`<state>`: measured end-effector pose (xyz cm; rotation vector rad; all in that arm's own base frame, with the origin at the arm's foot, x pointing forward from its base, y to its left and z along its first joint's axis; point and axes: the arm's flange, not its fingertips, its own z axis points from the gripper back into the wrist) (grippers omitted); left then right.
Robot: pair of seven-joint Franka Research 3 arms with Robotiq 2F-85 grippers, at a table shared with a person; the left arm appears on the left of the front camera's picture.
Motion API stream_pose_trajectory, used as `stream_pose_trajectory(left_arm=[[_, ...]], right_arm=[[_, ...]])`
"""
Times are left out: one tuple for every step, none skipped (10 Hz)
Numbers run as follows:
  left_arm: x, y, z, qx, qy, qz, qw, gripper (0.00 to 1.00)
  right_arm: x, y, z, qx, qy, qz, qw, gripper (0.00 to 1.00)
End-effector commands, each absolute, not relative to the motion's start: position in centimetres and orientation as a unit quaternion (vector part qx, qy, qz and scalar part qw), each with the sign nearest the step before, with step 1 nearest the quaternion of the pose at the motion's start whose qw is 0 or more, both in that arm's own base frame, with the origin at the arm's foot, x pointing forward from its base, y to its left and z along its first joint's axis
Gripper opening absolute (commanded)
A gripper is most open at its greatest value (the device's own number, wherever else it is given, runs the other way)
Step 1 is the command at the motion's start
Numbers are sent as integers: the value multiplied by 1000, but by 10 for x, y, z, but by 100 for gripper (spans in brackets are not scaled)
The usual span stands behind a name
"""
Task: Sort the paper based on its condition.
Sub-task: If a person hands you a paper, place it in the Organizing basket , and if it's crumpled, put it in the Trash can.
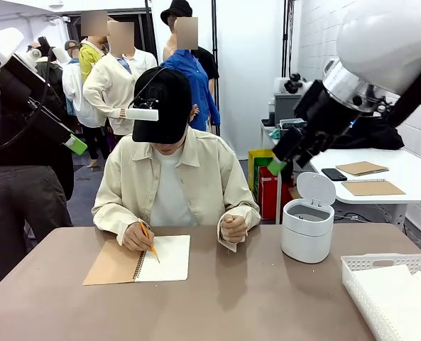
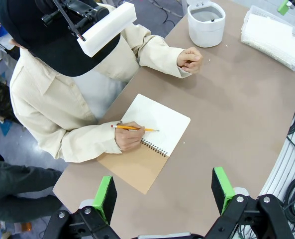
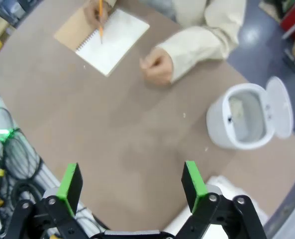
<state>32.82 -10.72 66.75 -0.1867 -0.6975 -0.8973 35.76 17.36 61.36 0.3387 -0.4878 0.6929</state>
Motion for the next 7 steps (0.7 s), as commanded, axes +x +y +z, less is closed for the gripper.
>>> stream_pose_trajectory(left_arm=[[329,-107,668,-89,-332,-422,839,100],[329,-107,668,-89,-332,-422,839,100],[329,-107,668,-89,-332,-422,839,100],[329,-107,668,-89,-332,-422,839,100],[329,-107,668,-89,-332,-422,839,100],[329,-107,668,-89,-332,-422,839,100],[329,-107,668,-89,-332,-422,839,100]], right_arm=[[372,183,620,191,-267,361,873,100],[371,190,626,191,-285,368,864,100],[372,196,631,187,-298,370,860,100],[373,205,635,183,-315,371,854,100],[371,211,637,182,-320,372,852,100],[373,219,641,184,-335,369,847,100],[375,223,641,188,-346,368,843,100]])
